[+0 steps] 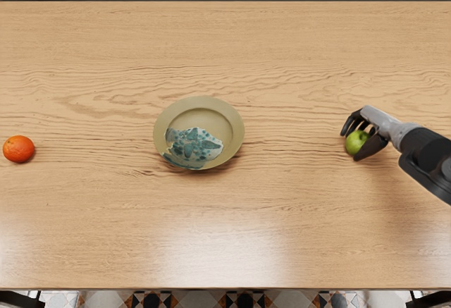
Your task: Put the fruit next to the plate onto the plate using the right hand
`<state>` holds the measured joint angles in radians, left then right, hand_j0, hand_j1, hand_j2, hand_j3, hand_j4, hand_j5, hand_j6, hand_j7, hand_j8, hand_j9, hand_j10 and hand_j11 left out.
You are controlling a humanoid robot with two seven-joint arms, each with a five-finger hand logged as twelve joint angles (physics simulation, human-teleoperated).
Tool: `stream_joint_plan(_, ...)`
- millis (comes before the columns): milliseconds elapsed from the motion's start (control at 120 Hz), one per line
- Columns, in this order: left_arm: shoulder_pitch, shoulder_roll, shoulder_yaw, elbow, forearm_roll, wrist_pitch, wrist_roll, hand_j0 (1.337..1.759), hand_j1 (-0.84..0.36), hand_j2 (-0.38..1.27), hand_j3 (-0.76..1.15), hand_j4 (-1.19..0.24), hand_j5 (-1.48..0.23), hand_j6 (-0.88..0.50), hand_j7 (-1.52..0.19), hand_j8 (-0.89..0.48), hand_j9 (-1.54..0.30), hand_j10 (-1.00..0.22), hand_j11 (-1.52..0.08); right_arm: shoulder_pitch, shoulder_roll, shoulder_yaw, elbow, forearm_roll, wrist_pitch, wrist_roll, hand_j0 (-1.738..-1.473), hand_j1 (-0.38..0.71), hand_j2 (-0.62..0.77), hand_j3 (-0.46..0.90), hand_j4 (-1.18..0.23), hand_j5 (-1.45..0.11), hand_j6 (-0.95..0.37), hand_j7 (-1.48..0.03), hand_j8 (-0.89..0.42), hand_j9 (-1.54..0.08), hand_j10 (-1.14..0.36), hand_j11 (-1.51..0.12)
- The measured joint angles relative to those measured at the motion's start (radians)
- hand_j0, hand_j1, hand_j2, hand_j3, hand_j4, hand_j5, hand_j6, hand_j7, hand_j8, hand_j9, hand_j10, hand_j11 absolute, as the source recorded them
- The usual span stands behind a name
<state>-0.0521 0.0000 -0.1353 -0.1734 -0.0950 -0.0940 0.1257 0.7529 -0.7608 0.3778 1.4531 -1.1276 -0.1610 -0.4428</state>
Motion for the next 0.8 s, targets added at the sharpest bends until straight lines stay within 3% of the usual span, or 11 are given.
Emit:
stream_joint_plan(492,0.0,0.0,0.0,0.0,0.0,0.0,0.0,1.658,0.35,0.0,0.0,0.0,0.0,0.0,0.0,0.0,0.0,0.0,0.0,0.045,-0.002,0.123,0.013,0.15,0.196,0.003,-1.651,0.15,0.13,0.0,-0.73,-1.03,-0.54,-0.98,-0.42,-1.03,-0.63,-1.04)
stream_joint_plan(683,0.0,0.0,0.0,0.0,0.0,0.0,0.0,1.658,0.35,0.0,0.0,0.0,0.0,0.0,0.0,0.0,0.0,0.0,0.0,0.096,0.05,0.132,0.019,0.206,0.241,0.003,-1.652,0.17,0.16,0.0,-0.73,-1.04,-0.52,-0.99,-0.41,-1.03,-0.62,-1.04)
stream_joint_plan(800,0.0,0.0,0.0,0.0,0.0,0.0,0.0,1.658,0.35,0.0,0.0,0.0,0.0,0.0,0.0,0.0,0.0,0.0,0.0,0.125,0.077,0.133,0.02,0.237,0.255,0.002,-1.652,0.16,0.09,0.0,-0.73,-1.05,-0.51,-0.99,-0.4,-1.04,-0.61,-1.04)
